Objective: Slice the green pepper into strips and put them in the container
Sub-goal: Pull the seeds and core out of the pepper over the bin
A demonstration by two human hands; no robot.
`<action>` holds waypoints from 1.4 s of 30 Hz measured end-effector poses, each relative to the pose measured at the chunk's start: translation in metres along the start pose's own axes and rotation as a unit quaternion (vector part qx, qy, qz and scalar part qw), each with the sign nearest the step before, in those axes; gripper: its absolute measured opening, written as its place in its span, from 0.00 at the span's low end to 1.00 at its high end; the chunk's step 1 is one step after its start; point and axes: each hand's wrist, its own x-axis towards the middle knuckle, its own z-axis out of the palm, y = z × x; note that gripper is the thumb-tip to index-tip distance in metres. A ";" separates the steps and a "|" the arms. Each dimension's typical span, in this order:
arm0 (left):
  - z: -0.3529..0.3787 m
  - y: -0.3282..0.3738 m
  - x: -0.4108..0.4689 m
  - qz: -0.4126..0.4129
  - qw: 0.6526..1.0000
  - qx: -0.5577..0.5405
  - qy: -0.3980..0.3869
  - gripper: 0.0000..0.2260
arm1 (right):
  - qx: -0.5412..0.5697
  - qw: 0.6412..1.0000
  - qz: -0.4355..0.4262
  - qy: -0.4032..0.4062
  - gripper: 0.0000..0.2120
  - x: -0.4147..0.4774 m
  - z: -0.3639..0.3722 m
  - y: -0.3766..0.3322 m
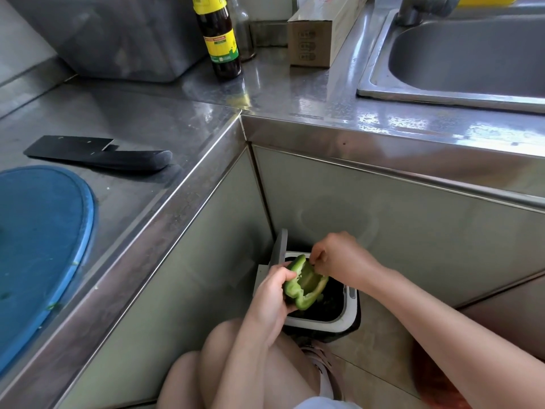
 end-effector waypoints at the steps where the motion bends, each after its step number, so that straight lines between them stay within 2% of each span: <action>1: 0.000 0.000 0.000 -0.003 1.000 -0.010 -0.001 0.12 | -0.009 1.000 0.002 0.008 0.09 0.001 -0.001 0.003; 5: -0.003 0.004 -0.002 -0.024 0.998 -0.048 -0.022 0.11 | -0.020 1.000 0.004 0.024 0.09 0.004 -0.006 0.016; 8: -0.005 0.005 0.001 -0.037 0.997 -0.071 -0.018 0.12 | -0.038 0.999 0.006 0.037 0.13 0.004 -0.008 0.019; 14: -0.005 0.005 0.002 -0.041 0.998 -0.054 0.004 0.14 | 0.025 0.998 -0.014 0.064 0.10 0.000 -0.009 0.012; 16: -0.004 0.006 0.001 -0.041 0.998 -0.049 0.013 0.16 | 0.055 0.998 -0.031 0.024 0.10 -0.003 -0.010 0.007; 19: -0.001 0.007 -0.001 -0.038 0.999 -0.033 0.011 0.18 | 0.065 0.996 -0.025 -0.058 0.15 -0.005 -0.006 -0.003; 24: 0.000 0.008 -0.007 -0.028 0.999 -0.023 -0.023 0.18 | 0.047 0.998 -0.020 -0.047 0.16 -0.005 0.001 -0.019; 30: 0.001 0.006 -0.005 -0.019 0.999 -0.016 -0.038 0.19 | 0.007 0.999 -0.042 -0.030 0.12 -0.008 -0.001 -0.022; 33: 0.000 0.006 -0.004 -0.018 0.999 -0.025 -0.036 0.18 | -0.011 0.999 -0.044 -0.016 0.16 -0.010 0.003 -0.025; 39: -0.006 0.003 -0.006 -0.024 0.997 -0.044 -0.062 0.18 | 0.012 0.995 -0.064 -0.080 0.22 -0.008 -0.003 -0.023; 42: -0.004 0.005 -0.005 -0.007 0.995 -0.063 -0.076 0.19 | -0.021 0.995 -0.082 -0.052 0.23 -0.009 -0.004 -0.029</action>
